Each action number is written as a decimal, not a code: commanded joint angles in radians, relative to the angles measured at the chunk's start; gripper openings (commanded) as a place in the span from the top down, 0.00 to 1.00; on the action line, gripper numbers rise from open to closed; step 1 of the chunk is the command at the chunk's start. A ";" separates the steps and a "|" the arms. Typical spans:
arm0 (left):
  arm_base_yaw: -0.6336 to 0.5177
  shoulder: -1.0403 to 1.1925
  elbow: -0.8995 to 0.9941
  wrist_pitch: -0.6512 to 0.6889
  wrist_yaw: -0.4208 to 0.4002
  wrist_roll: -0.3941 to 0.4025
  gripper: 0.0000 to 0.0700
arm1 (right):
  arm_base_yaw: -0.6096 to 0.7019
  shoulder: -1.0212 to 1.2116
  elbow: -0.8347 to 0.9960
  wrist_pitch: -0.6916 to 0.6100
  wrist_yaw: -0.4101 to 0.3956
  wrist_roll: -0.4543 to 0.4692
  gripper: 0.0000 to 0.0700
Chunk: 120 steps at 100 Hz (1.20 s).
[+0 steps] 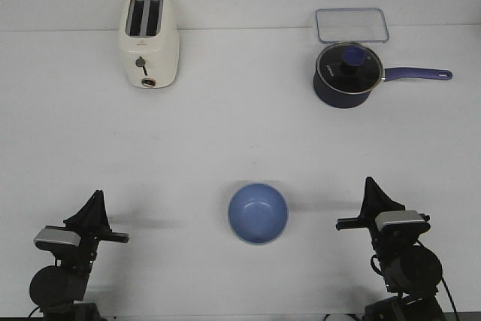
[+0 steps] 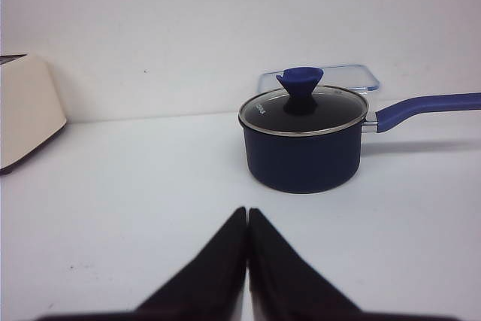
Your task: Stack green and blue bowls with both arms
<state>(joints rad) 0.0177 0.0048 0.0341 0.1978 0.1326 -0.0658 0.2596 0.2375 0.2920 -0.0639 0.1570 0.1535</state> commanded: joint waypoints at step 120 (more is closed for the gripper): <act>0.001 0.000 -0.019 0.013 0.002 -0.001 0.98 | -0.257 -0.236 -0.279 0.023 -0.163 -0.391 1.00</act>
<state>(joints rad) 0.0177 0.0055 0.0341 0.1955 0.1326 -0.0658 0.0029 0.0025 0.0151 -0.0586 -0.0040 -0.2329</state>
